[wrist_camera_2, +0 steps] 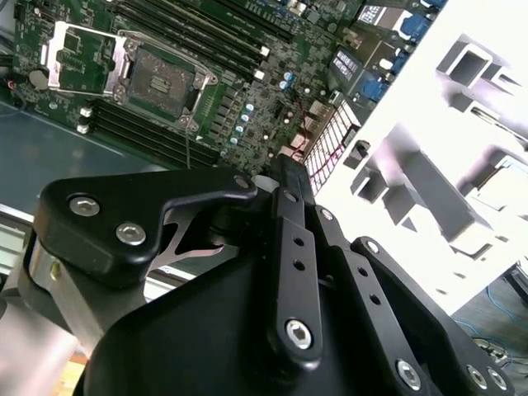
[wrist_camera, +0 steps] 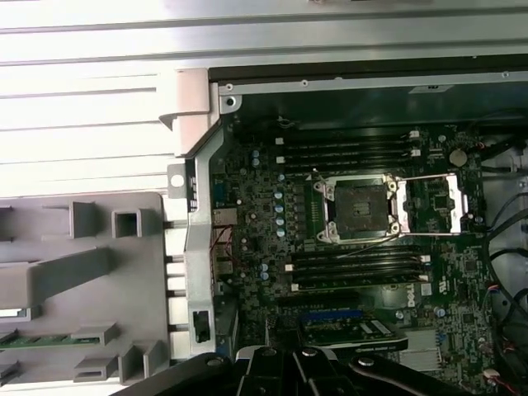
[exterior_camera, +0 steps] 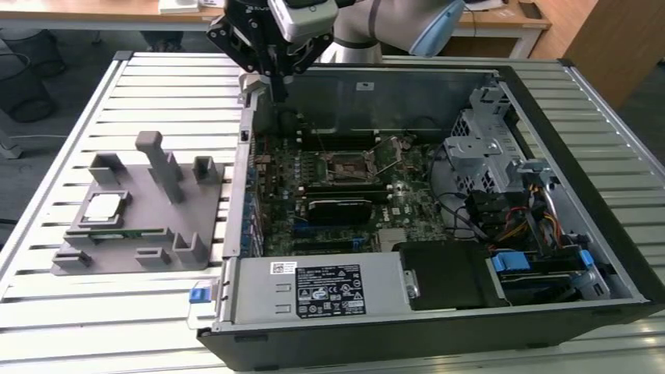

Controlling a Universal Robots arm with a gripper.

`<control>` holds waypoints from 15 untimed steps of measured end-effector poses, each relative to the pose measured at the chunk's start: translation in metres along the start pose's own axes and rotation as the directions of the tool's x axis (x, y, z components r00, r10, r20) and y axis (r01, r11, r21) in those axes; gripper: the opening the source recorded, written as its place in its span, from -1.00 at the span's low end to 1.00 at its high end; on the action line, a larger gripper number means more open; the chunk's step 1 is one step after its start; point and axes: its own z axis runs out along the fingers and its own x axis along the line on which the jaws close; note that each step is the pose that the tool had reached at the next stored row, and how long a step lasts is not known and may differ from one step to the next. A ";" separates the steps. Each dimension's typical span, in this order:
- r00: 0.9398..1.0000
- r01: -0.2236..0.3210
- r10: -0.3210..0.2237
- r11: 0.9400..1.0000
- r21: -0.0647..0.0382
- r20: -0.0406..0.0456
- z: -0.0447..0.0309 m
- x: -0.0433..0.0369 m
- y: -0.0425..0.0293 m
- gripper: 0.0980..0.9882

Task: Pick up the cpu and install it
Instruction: 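Reach for the cpu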

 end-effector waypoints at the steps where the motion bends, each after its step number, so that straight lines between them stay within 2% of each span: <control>1: 1.000 0.000 0.000 1.000 0.000 0.000 0.0000 0.0007 0.0000 -0.98; 15: 1.000 0.000 0.000 1.000 0.000 0.000 0.0001 0.0103 -0.0008 -0.98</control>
